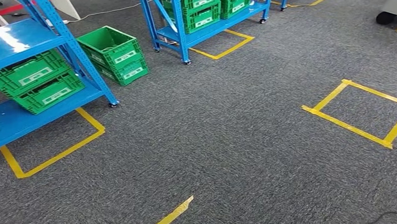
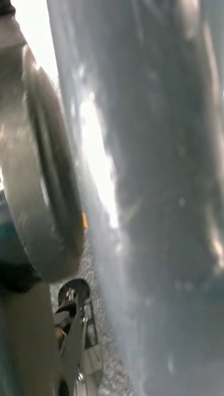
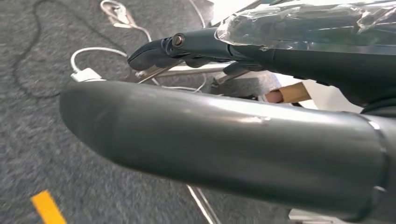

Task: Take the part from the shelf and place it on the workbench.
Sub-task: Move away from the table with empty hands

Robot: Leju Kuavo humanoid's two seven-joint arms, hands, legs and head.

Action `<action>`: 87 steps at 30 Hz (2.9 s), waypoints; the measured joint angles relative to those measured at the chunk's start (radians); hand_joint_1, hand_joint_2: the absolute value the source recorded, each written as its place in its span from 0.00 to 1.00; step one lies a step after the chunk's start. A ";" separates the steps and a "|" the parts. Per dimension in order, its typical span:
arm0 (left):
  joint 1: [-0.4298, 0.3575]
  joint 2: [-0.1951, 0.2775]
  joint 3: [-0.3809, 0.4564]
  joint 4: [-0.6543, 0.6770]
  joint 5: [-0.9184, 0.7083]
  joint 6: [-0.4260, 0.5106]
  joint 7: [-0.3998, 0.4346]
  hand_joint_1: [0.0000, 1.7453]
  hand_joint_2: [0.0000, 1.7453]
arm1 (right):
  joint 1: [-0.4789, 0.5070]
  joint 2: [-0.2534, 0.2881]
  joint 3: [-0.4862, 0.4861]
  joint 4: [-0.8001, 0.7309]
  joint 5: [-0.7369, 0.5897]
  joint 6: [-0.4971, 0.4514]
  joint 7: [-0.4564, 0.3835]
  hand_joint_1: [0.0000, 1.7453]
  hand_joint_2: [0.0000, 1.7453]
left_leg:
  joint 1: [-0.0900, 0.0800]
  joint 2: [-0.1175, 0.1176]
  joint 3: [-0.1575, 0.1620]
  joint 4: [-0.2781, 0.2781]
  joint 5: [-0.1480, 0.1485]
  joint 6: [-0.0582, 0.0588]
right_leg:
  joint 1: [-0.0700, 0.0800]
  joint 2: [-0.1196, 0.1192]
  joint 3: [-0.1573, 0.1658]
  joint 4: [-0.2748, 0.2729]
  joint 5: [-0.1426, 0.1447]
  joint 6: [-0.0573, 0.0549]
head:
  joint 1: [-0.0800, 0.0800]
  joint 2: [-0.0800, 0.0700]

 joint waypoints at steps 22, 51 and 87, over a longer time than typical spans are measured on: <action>-0.005 0.004 -0.025 0.001 -0.004 -0.024 0.002 0.00 0.00 | -0.005 0.004 0.005 0.013 0.118 0.106 -0.017 0.00 0.00 | 0.001 -0.112 0.079 -0.153 0.035 0.006 | -0.004 0.108 -0.004 0.003 0.008 0.017 | 0.014 0.000; -0.008 -0.013 -0.039 0.001 0.009 -0.007 -0.001 0.00 0.00 | -0.004 0.033 0.065 0.020 0.176 0.041 0.026 0.00 0.00 | 0.002 -0.143 0.080 -0.160 0.049 0.011 | -0.009 0.129 -0.005 0.011 0.002 0.032 | 0.018 0.000; -0.001 -0.013 -0.039 0.002 0.039 0.026 -0.032 0.00 0.00 | -0.011 0.039 0.000 0.020 0.114 0.033 -0.006 0.00 0.00 | -0.018 0.034 0.097 -0.170 0.043 0.032 | 0.011 -0.038 0.046 -0.029 -0.014 0.024 | 0.020 0.000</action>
